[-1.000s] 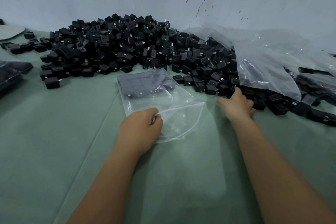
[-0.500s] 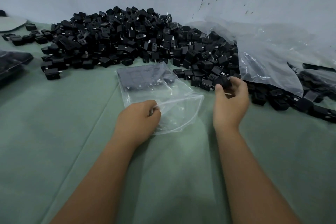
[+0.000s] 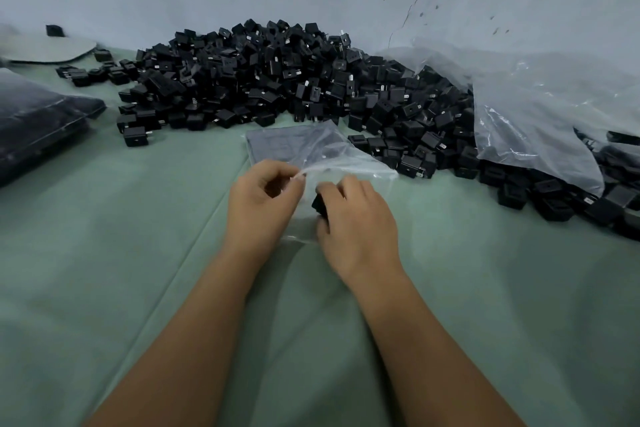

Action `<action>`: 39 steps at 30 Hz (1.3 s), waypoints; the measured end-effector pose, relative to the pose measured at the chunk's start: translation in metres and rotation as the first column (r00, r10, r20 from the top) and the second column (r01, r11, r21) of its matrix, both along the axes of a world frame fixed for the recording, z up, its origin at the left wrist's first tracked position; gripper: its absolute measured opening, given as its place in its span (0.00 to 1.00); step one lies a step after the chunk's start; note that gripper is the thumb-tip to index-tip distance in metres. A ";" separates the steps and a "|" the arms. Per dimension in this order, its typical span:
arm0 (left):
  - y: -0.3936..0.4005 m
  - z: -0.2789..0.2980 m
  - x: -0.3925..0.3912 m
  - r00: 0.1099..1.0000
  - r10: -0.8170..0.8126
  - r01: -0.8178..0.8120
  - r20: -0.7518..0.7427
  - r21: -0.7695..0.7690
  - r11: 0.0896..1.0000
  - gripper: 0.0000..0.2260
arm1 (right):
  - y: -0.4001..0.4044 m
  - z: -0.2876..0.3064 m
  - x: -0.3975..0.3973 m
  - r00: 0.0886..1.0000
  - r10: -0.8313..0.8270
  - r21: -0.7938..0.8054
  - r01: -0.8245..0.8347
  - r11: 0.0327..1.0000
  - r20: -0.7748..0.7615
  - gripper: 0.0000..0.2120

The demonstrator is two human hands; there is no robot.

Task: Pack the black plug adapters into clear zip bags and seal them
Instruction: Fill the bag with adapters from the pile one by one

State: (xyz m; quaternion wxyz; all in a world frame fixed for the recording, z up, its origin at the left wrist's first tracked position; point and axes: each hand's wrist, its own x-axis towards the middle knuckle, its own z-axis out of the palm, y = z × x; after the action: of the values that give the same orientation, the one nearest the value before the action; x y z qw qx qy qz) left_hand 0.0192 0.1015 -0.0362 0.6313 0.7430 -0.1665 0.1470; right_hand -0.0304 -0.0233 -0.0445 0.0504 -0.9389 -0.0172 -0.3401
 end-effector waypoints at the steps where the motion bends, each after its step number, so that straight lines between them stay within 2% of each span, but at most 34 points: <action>1: 0.000 0.001 -0.002 0.998 -0.025 0.025 0.054 0.009 1.000 0.03 | 0.001 0.000 0.001 0.998 -0.012 0.002 0.012 1.000 -0.059 0.18; 4: 0.000 0.006 -0.009 0.971 -0.192 0.187 0.141 0.047 0.981 0.02 | 0.001 0.000 0.002 0.988 0.048 0.168 -0.023 0.986 -0.148 0.16; 6: 0.003 0.008 -0.008 0.966 -0.240 0.241 0.096 -0.005 0.970 0.07 | 0.000 0.000 0.003 0.977 0.129 0.247 -0.085 0.965 -0.169 0.11; 7: 0.004 0.007 -0.006 0.976 -0.209 0.213 0.063 -0.069 0.975 0.13 | -0.001 0.000 0.005 0.966 0.178 0.293 -0.118 0.949 -0.187 0.09; 8: 0.007 0.007 -0.004 0.990 -0.139 0.140 0.021 -0.124 0.982 0.17 | -0.001 0.000 0.006 0.952 0.225 0.353 -0.141 0.925 -0.209 0.07; 10: 0.012 0.004 0.004 0.992 0.088 -0.099 -0.091 -0.127 0.987 0.13 | -0.002 -0.001 0.006 0.925 0.297 0.503 -0.146 0.852 -0.236 0.05; 11: 0.015 0.001 0.009 0.969 0.207 -0.216 -0.137 -0.053 0.975 0.09 | -0.002 -0.001 0.006 0.917 0.328 0.592 -0.136 0.794 -0.229 0.04; 12: 0.018 -0.001 0.012 0.937 0.304 -0.299 -0.172 0.055 0.953 0.10 | -0.002 0.000 0.005 0.910 0.354 0.674 -0.125 0.728 -0.214 0.04; 14: 0.023 -0.005 0.015 0.894 0.401 -0.351 -0.199 0.246 0.904 0.19 | -0.002 -0.001 0.005 0.902 0.384 0.770 -0.102 0.630 -0.195 0.04; 15: 0.025 -0.006 0.017 0.887 0.420 -0.349 -0.190 0.319 0.881 0.22 | -0.003 -0.001 0.004 0.898 0.392 0.787 -0.094 0.610 -0.197 0.05; 19: 0.023 -0.007 0.017 0.901 0.413 -0.293 -0.135 0.512 0.807 0.21 | -0.003 -0.001 0.004 0.873 0.431 0.749 -0.124 0.651 -0.230 0.08; 23: 0.022 -0.006 0.018 0.888 0.422 -0.283 -0.182 0.508 0.814 0.19 | 0.000 -0.001 0.005 0.861 0.414 0.626 -0.153 0.764 -0.295 0.10; 26: 0.023 -0.008 0.020 0.884 0.428 -0.296 -0.187 0.484 0.824 0.18 | 0.000 -0.004 0.007 0.872 0.307 0.350 -0.171 0.921 -0.380 0.12; 28: 0.023 -0.008 0.020 0.888 0.421 -0.295 -0.186 0.471 0.831 0.17 | 0.000 -0.006 0.010 0.872 0.257 0.205 -0.186 0.961 -0.416 0.14; 33: 0.025 -0.008 0.021 0.893 0.406 -0.295 -0.196 0.426 0.855 0.17 | 0.008 0.002 0.018 0.830 0.305 0.211 -0.230 0.950 -0.467 0.16; 36: 0.027 -0.008 0.022 0.898 0.390 -0.288 -0.204 0.399 0.871 0.17 | 0.008 0.008 0.024 0.786 0.374 0.318 -0.238 0.918 -0.492 0.15; 39: 0.028 -0.006 0.021 0.896 0.385 -0.281 -0.220 0.389 0.877 0.16 | 0.005 0.010 0.031 0.735 0.396 0.323 -0.249 0.913 -0.550 0.17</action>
State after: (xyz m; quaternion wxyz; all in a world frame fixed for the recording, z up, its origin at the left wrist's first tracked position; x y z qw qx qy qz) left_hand 0.0400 0.1296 -0.0423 0.4725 0.8734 0.0366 0.1120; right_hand 0.0010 -0.0180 -0.0340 0.2190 -0.9677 -0.1246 -0.0078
